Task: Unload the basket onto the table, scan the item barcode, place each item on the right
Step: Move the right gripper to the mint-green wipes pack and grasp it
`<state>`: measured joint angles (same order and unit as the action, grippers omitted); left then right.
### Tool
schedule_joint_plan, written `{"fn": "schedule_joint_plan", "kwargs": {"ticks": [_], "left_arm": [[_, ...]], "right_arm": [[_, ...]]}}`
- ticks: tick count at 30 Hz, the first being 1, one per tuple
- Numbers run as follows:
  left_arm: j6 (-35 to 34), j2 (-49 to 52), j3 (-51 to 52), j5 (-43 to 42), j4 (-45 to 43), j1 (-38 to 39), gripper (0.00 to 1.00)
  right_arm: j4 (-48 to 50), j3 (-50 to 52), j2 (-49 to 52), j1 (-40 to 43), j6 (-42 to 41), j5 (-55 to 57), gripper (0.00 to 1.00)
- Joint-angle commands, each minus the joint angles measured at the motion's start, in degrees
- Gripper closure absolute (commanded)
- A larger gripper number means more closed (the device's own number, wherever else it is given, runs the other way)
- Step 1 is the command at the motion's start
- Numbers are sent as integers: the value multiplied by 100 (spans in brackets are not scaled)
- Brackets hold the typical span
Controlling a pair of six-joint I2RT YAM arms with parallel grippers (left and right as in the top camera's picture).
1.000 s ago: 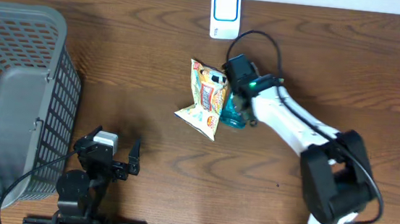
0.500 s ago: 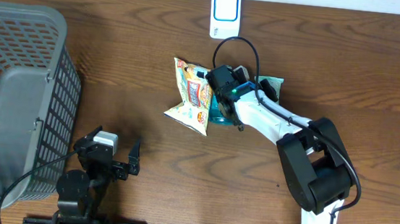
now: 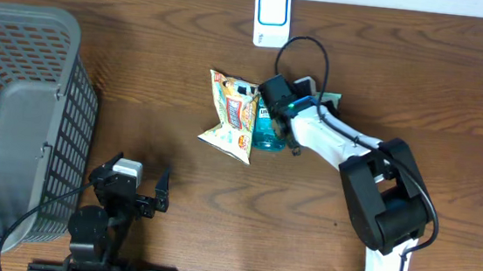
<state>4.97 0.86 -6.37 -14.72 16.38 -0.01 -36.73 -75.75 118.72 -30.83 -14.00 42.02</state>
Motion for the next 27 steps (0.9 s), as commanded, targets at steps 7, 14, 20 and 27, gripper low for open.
{"fn": "schedule_joint_plan", "kwargs": {"ticks": [7, 14, 20, 27], "left_arm": [[79, -26, 92, -28, 116, -31, 2], [79, -26, 92, -28, 116, -31, 2], [79, -26, 90, -28, 116, -31, 2], [79, -26, 92, -28, 116, -31, 2]], "right_arm": [[-7, 11, 715, 37, -444, -157, 47], [-52, 4, 804, 37, -625, 109, 87], [-37, -37, 804, 125, -531, -748, 99], [-1027, -949, 372, 407, 267, -3814, 99]]}}
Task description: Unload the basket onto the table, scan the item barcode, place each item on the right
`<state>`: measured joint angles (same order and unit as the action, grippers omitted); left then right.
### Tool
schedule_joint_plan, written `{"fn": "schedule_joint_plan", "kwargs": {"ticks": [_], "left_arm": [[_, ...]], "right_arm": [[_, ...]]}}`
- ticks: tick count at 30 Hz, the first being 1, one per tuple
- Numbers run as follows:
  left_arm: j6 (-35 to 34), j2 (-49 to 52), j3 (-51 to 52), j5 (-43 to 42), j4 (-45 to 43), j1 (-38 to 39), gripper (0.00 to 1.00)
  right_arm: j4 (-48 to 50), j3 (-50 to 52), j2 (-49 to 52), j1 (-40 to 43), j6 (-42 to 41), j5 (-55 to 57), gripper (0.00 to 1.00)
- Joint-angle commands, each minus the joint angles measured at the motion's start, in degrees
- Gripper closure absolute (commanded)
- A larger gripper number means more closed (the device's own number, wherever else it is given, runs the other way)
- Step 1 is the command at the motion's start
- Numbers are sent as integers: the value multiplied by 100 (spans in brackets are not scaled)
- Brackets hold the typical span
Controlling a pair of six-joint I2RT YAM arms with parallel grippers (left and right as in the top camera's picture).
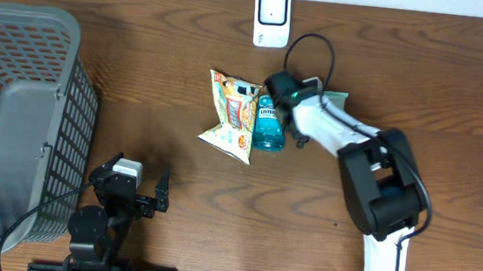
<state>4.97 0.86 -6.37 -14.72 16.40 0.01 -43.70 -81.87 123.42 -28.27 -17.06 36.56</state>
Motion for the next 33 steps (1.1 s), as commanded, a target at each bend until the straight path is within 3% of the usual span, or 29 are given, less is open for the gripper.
{"fn": "schedule_joint_plan", "kwargs": {"ticks": [1, 5, 16, 28, 33], "left_arm": [[79, -26, 92, -28, 114, -33, 2], [79, -26, 92, -28, 114, -33, 2], [79, -26, 92, -28, 114, -33, 2], [79, -26, 92, -28, 114, -33, 2], [79, -26, 92, -28, 114, -33, 2]], "right_arm": [[-520, -496, -197, 227, 750, -3851, 99], [-1250, -970, -516, 632, 1532, -6092, 99], [-2802, -1014, -601, 1659, 3722, -9176, 99], [-3899, -1014, -601, 1805, 5167, -11827, 99], [-4822, -1014, -601, 1805, 6835, -12148, 99]]}}
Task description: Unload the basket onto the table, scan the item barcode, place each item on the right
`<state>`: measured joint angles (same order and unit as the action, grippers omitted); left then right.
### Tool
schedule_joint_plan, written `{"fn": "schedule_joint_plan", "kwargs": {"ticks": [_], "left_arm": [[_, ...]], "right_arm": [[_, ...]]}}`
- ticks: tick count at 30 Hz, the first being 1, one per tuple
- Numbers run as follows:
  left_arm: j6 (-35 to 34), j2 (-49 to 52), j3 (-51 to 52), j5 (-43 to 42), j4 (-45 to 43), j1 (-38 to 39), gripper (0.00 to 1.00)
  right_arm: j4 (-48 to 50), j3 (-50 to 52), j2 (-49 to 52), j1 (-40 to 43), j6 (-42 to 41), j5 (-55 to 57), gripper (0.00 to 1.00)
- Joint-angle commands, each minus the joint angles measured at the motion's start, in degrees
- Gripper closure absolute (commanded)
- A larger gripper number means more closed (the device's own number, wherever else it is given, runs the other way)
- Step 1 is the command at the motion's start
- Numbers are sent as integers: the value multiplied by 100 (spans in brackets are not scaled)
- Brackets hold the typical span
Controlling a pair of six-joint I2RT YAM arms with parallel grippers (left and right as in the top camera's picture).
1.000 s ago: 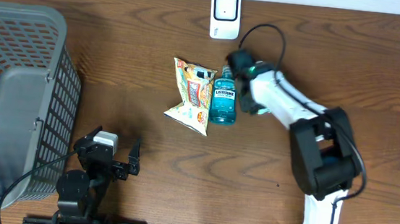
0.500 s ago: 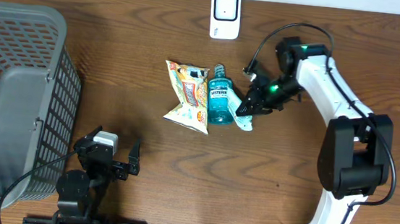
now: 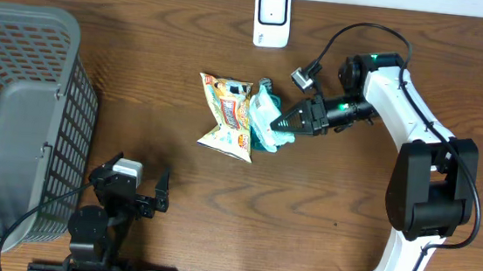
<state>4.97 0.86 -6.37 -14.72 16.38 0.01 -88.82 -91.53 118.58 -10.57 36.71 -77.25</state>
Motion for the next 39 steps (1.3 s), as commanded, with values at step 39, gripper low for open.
{"fn": "schedule_joint_plan", "kwargs": {"ticks": [39], "left_arm": [[79, -26, 92, -28, 116, -33, 2]], "right_arm": [[-870, 3139, -3661, -448, 3923, -422, 99]]}}
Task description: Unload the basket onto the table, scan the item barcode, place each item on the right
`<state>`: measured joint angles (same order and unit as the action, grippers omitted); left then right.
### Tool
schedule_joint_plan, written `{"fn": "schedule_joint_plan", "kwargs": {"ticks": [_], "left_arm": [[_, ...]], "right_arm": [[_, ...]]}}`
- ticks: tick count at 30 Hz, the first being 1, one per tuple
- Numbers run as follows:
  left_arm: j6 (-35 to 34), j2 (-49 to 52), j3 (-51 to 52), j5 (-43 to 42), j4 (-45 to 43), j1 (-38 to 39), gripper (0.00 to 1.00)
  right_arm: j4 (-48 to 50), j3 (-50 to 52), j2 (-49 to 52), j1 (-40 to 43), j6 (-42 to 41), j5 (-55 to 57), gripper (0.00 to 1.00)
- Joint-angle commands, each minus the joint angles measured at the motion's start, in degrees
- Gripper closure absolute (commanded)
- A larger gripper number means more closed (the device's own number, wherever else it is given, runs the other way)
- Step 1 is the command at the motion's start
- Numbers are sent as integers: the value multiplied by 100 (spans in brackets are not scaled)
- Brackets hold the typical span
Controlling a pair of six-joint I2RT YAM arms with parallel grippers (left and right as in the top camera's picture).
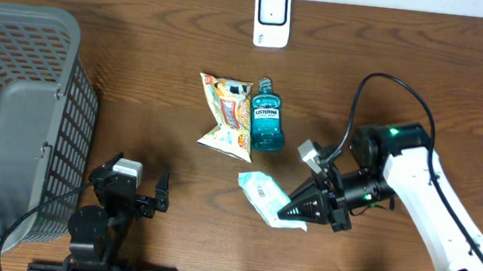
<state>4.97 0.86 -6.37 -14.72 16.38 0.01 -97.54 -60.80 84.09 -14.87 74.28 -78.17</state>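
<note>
A pale green packet with a white barcode label hangs near the table's front, right of centre. My right gripper is shut on its right end. The white scanner stands at the table's far edge, well away from the packet. My left gripper rests open at the front left, holding nothing.
A blue mouthwash bottle lies beside a yellow snack bag in the middle of the table. A large grey mesh basket fills the left side. The right arm's cable loops above its wrist.
My right gripper has moved from beside the snack bag to the front of the table, taking the green packet with it. The mouthwash bottle now shows in full. The left arm has not moved.
First my right gripper was down over the mouthwash bottle and the green packet to the right of the snack bag. Then it sat on the packet behind the bottle. Later it held the packet over the bottle, with the snack bag nudged left. Now the packet is near the front edge.
</note>
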Motion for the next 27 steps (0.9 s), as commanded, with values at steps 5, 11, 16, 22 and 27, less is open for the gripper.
{"fn": "schedule_joint_plan", "kwargs": {"ticks": [5, 11, 16, 22, 27], "left_arm": [[79, -26, 92, -28, 116, -33, 2], [79, -26, 92, -28, 116, -33, 2], [79, -26, 92, -28, 116, -33, 2], [79, -26, 92, -28, 116, -33, 2], [79, -26, 92, -28, 116, -33, 2]], "right_arm": [[297, 72, -234, -17, 232, -160, 99], [1318, 72, -234, -17, -260, 221, 99], [3652, 72, -234, -17, -3707, 1600, 99], [5337, 70, -234, -28, -6019, 3563, 99], [6127, 68, -234, -181, -6745, 5646, 99]]}}
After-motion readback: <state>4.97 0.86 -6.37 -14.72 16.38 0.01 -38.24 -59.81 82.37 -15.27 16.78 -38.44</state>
